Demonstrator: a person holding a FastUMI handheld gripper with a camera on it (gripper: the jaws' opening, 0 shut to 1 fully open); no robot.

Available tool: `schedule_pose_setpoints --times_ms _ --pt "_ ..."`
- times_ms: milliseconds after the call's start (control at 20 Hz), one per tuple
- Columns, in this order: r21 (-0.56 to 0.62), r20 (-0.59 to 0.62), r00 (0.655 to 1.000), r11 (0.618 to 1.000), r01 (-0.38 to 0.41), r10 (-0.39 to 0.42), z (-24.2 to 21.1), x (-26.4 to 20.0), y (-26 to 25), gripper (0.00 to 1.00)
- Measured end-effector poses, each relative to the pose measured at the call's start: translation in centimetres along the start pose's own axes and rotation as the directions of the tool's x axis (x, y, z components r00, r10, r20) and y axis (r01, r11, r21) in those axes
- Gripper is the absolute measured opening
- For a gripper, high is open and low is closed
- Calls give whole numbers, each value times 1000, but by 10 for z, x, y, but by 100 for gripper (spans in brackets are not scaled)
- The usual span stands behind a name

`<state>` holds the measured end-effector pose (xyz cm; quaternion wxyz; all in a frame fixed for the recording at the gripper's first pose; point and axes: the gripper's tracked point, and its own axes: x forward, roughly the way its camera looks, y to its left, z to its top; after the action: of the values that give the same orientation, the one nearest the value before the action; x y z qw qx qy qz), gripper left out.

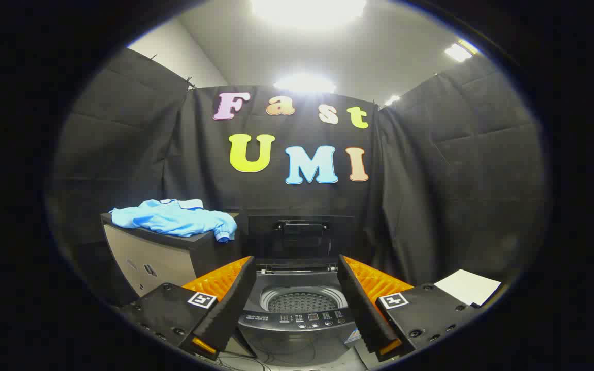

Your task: Put the clothes into the washing machine and then close the washing machine lid.

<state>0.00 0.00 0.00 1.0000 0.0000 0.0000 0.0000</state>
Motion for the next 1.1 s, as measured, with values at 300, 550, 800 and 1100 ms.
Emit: schedule_pose_setpoints --times_ms 300,550,800,1100 --pt "-12 2 1000 1000 -12 12 0 0 -8 98" --pt "-4 -3 1000 1000 -23 23 -1 1 -11 98" --pt "-18 0 999 998 -52 52 -3 1 -11 98" --pt "6 7 997 997 -77 77 1 -1 -12 98"
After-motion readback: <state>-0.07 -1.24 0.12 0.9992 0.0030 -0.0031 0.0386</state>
